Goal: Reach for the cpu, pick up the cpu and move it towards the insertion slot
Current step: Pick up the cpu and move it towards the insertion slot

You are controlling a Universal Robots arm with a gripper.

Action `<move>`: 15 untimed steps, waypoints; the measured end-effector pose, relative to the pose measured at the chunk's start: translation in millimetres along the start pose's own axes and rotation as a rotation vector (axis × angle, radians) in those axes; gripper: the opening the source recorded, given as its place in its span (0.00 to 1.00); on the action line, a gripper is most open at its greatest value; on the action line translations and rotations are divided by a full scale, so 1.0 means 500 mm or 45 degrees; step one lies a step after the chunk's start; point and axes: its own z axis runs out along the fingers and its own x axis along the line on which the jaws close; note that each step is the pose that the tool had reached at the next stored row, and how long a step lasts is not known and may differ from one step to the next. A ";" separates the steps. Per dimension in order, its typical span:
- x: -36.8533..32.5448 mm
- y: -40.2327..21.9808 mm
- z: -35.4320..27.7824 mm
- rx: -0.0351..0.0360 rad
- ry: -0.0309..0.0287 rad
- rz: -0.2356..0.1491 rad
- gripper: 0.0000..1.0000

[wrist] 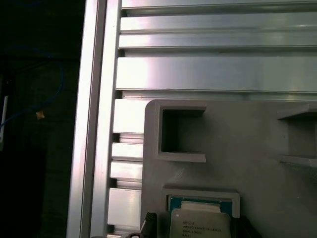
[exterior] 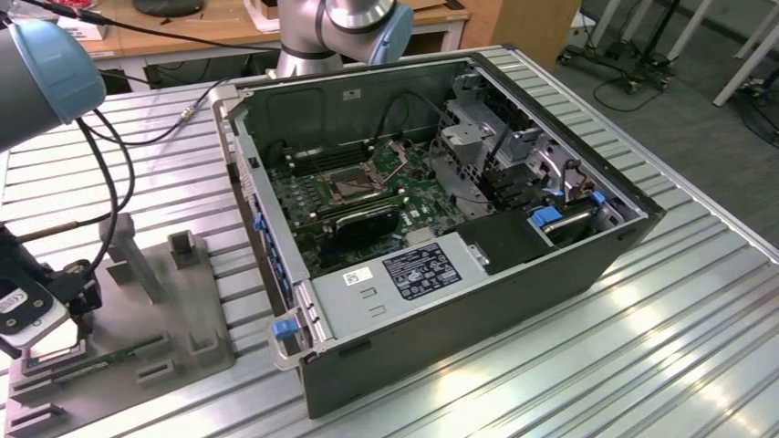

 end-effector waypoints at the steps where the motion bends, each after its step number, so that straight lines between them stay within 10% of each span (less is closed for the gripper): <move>1: 0.000 0.000 0.000 0.0027 -0.0002 0.000 0.71; 15: -0.004 -0.003 -0.003 0.0186 0.0000 0.027 0.71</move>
